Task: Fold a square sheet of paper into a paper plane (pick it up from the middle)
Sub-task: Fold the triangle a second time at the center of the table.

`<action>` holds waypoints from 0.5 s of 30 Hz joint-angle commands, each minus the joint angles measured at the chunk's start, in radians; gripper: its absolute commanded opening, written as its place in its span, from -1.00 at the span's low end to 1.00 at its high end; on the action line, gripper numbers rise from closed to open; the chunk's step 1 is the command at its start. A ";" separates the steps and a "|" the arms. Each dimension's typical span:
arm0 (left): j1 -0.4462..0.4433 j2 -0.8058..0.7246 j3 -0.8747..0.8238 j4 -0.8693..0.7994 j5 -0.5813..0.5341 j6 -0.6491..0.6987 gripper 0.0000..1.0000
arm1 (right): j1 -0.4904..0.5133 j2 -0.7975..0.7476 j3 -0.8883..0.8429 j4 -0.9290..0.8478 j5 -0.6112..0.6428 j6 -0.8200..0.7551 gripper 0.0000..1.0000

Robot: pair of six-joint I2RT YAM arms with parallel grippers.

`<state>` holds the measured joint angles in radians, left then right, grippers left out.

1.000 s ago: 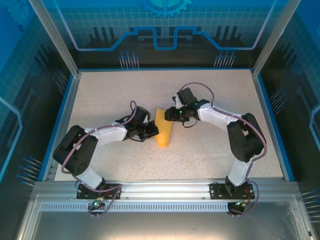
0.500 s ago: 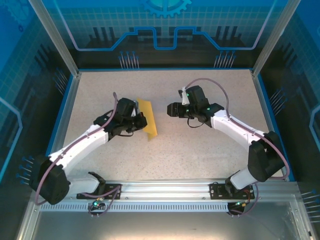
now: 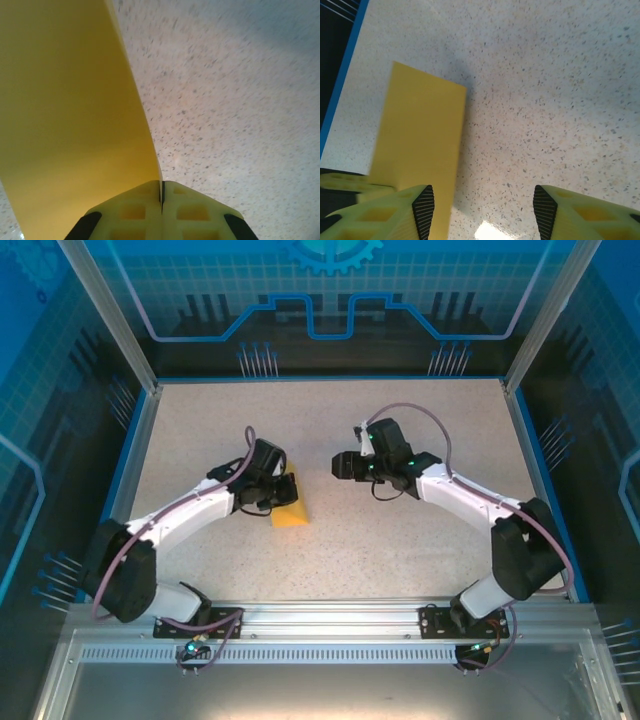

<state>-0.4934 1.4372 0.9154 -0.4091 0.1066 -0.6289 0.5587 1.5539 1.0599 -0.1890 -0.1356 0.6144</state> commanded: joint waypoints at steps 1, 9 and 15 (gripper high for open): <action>0.007 0.057 -0.044 0.139 0.090 -0.014 -0.90 | 0.029 0.064 0.021 0.026 -0.018 0.008 0.10; 0.020 0.087 -0.119 0.178 0.086 -0.026 -0.90 | 0.088 0.266 0.138 0.037 -0.125 0.014 -0.19; 0.033 0.104 -0.132 0.188 0.088 -0.035 -0.89 | 0.127 0.389 0.226 -0.009 -0.133 0.023 -0.37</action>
<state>-0.4694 1.5364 0.7834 -0.2405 0.1806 -0.6525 0.6640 1.9079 1.2411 -0.1719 -0.2428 0.6315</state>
